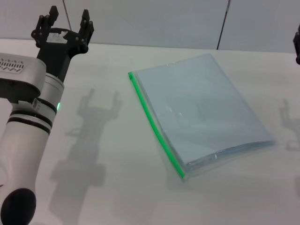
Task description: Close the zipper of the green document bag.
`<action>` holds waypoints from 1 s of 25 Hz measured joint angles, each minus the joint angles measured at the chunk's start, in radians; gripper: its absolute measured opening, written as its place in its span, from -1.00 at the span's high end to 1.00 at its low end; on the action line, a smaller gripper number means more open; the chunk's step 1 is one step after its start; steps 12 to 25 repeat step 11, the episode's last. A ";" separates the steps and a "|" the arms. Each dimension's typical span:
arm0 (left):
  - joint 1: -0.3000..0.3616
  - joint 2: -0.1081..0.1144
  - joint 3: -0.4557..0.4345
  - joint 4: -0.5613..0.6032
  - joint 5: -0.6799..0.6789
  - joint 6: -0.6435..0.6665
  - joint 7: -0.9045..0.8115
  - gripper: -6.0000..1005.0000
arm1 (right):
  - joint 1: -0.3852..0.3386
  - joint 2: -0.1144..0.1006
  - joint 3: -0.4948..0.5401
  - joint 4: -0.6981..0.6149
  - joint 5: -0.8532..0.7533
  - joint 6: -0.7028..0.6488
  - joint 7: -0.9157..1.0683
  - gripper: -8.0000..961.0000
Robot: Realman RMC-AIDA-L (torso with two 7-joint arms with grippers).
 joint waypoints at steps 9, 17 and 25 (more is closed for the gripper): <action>-0.031 -0.003 0.021 0.050 -0.005 0.014 -0.024 -0.42 | 0.052 0.003 -0.022 0.086 0.026 0.023 0.050 -0.22; -0.037 -0.004 0.023 0.059 -0.005 0.013 -0.027 -0.42 | 0.055 0.003 -0.030 0.091 0.041 0.029 0.050 -0.22; -0.037 -0.004 0.023 0.059 -0.005 0.013 -0.027 -0.42 | 0.055 0.003 -0.030 0.091 0.041 0.029 0.050 -0.22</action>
